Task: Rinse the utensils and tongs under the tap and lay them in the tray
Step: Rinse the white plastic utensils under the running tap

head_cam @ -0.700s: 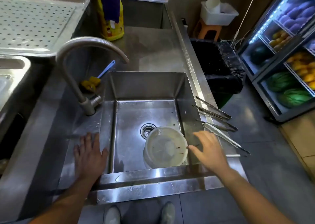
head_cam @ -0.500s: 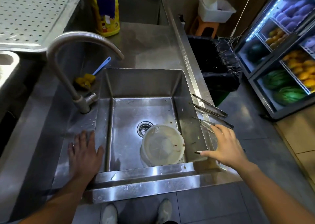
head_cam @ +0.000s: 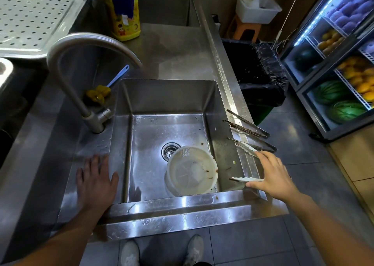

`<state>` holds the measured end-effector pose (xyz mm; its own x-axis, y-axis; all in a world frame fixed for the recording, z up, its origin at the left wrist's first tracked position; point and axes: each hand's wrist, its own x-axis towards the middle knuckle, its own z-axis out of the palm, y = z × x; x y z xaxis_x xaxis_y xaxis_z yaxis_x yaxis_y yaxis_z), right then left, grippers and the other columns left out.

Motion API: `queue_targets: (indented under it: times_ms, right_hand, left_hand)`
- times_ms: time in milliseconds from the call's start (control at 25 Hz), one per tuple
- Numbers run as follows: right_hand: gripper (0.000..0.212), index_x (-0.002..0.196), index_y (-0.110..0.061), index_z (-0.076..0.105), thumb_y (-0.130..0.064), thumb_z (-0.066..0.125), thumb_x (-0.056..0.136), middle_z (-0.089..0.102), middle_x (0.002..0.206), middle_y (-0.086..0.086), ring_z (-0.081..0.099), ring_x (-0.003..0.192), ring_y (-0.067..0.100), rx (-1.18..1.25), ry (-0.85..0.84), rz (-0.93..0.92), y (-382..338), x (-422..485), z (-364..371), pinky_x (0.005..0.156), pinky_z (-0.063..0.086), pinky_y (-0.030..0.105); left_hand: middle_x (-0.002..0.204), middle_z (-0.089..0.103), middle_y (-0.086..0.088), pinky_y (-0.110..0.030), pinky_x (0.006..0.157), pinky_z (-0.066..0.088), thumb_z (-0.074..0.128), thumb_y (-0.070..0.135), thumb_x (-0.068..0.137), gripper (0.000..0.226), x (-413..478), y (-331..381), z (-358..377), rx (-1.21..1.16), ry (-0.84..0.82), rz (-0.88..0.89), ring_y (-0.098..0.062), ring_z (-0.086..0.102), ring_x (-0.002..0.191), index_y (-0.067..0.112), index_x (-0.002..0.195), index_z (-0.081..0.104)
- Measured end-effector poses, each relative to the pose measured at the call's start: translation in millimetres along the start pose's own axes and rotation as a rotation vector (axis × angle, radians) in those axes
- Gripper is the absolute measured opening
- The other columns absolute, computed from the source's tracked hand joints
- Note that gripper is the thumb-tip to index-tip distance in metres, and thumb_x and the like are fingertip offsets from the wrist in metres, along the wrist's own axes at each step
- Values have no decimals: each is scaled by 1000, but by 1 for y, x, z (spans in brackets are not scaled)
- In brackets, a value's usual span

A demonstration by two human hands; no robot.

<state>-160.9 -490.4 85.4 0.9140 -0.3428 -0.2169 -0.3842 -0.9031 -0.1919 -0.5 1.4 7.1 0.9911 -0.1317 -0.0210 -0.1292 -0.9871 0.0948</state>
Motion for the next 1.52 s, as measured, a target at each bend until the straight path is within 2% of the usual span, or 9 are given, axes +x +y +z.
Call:
queue_targets:
  times_ms: [200,400,560,760,1000,1120,1280,1400,1520]
  right_hand:
    - [104,147,-24,41,-61,84,60,49,141,1,40,130,26,8,19,-75,7,-1,3,103,33,42]
    - [96,144,-19,42,-47,88,64,45,132,1,49,121,24,123,4,-82,4,-8,7,103,40,43]
    - [91,142,-22,43,-38,89,65,42,130,-4,49,119,19,246,11,-116,-12,-7,-2,92,42,31]
    - [84,136,-33,44,-40,88,65,45,123,-8,47,111,9,415,54,-167,-73,6,-18,88,39,28]
    - [80,133,-29,49,-39,88,64,47,117,-8,51,104,6,559,21,-286,-175,21,-13,89,44,23]
    - [81,134,-29,47,-48,84,65,46,120,-9,51,109,8,616,-38,-280,-216,24,1,95,46,28]
    - [80,130,-43,42,-63,77,61,46,121,-15,51,109,0,610,-69,-233,-251,25,14,87,45,20]
    - [78,127,-44,45,-62,79,59,49,119,-12,53,108,0,682,-46,-203,-272,25,19,85,46,19]
    - [73,124,-41,49,-51,84,61,58,118,-6,61,106,10,875,-54,-144,-292,28,17,86,53,26]
  left_hand:
    - [146,43,-25,-60,109,27,37,43,84,71,-1,4,-2,-7,19,-6,-45,37,134,7,145,40]
    - [146,43,-25,-60,110,25,36,43,84,71,-2,5,-4,-22,43,-3,-45,37,134,7,144,41]
    - [147,42,-23,-59,110,26,37,45,84,71,-1,3,0,-11,32,-10,-44,36,135,9,145,39]
    - [148,41,-21,-58,110,27,36,45,85,70,0,1,0,-4,10,-25,-42,36,135,11,146,36]
    - [147,46,-20,-57,111,27,35,44,86,67,0,0,-2,-39,-7,-36,-42,38,136,13,145,40]
    - [147,47,-20,-57,112,28,34,43,86,66,1,-1,-3,-69,11,-43,-42,39,136,13,144,43]
    - [153,42,-18,-55,117,22,31,44,88,67,-4,0,-12,-98,1,-15,-39,33,143,14,147,42]
    - [155,39,-15,-49,120,19,44,42,86,66,1,7,-33,-338,-53,-109,-34,30,145,15,147,42]
    - [147,47,-7,-42,111,39,74,16,82,69,-1,27,-57,-1103,-191,-108,-25,41,139,21,144,43]
